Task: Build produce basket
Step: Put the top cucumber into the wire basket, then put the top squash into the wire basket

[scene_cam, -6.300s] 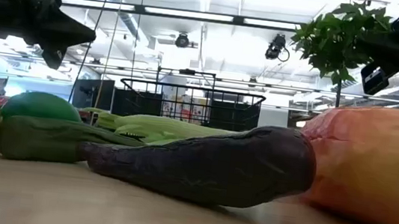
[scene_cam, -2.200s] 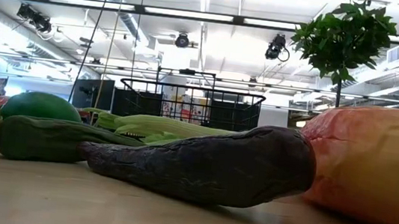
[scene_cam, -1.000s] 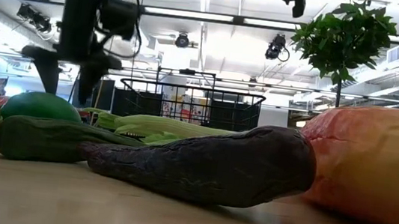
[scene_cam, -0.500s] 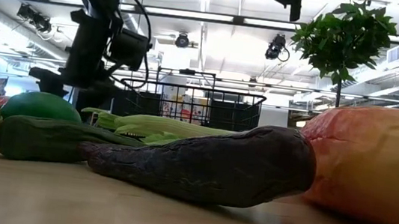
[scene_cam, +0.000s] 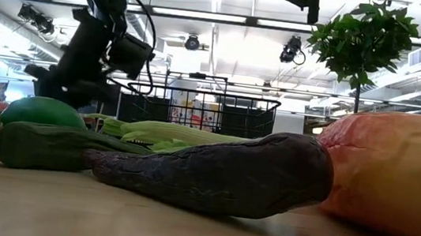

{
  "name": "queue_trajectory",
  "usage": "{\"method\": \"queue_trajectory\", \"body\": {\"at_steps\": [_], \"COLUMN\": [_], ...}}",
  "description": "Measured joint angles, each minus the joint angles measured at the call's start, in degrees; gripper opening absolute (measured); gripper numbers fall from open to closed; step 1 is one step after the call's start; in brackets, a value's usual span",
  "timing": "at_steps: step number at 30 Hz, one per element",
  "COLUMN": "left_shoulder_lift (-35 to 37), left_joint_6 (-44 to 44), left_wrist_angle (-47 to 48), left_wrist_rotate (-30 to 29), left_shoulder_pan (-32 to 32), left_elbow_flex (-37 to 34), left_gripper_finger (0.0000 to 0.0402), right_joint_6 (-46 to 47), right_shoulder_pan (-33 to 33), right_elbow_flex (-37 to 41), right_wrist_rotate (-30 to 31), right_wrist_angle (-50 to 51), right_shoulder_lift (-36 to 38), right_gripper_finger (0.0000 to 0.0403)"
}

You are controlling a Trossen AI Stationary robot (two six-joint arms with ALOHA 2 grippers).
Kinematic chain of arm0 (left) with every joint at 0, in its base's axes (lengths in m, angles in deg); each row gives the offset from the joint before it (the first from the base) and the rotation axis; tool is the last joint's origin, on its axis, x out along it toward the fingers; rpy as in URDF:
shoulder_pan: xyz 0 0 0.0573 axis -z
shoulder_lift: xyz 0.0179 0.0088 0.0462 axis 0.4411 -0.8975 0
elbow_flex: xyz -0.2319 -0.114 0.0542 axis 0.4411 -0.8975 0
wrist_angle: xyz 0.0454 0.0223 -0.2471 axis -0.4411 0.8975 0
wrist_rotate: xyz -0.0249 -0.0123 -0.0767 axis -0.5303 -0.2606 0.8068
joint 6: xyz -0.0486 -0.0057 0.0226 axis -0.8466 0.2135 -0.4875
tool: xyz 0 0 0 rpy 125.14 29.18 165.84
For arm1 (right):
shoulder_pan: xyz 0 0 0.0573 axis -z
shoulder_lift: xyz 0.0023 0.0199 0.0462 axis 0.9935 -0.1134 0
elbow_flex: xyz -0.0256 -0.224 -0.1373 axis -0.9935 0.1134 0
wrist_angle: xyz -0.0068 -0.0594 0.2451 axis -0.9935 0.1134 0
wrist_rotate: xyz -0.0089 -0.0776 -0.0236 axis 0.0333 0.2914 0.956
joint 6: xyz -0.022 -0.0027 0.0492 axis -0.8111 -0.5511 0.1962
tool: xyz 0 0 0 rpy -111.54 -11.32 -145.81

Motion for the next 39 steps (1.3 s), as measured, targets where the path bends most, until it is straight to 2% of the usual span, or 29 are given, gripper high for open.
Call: {"method": "queue_trajectory", "body": {"at_steps": [3, 5, 11, 18, 26, 29, 34, 39], "left_shoulder_lift": [2.8, 5.4, 14.2, 19.3, 16.1, 13.0, 7.8, 8.0], "left_joint_6": [1.7, 2.0, 1.3, 5.0, 6.2, 9.2, 8.9, 9.4], "left_wrist_angle": [3.0, 5.1, 8.3, -7.5, -20.6, -21.8, -18.7, -14.2], "left_wrist_rotate": [0.0, 0.0, -0.1, -5.6, -6.7, -4.0, -2.3, -2.3], "left_shoulder_pan": [0.0, 0.0, 0.0, 1.3, 1.0, 0.9, 0.8, 0.7], "left_elbow_flex": [1.7, 3.6, 12.8, 21.5, 26.5, 26.6, 26.6, 26.6], "left_gripper_finger": [0.0103, 0.0096, 0.0110, 0.0113, 0.0118, 0.0146, 0.0239, 0.0312], "right_joint_6": [0.1, 0.9, 3.5, 0.8, -2.0, -5.4, -6.0, -2.8], "right_shoulder_pan": [0.0, 0.0, 0.0, 0.0, 0.0, 0.0, 0.0, -0.3], "right_elbow_flex": [0.0, 0.0, 0.0, 0.0, -7.7, -10.0, -10.4, -10.4], "right_wrist_rotate": [0.0, 0.0, 0.4, 5.0, 6.1, 7.5, 8.1, 8.2], "right_wrist_angle": [0.0, 0.0, -3.9, -5.0, 5.8, 10.0, 12.8, 16.7], "right_shoulder_lift": [0.0, 0.1, 0.5, 0.5, 0.4, 0.4, 0.4, 0.4], "right_gripper_finger": [0.0232, 0.0232, 0.0232, 0.0232, 0.0232, 0.0232, 0.0237, 0.0245]}}
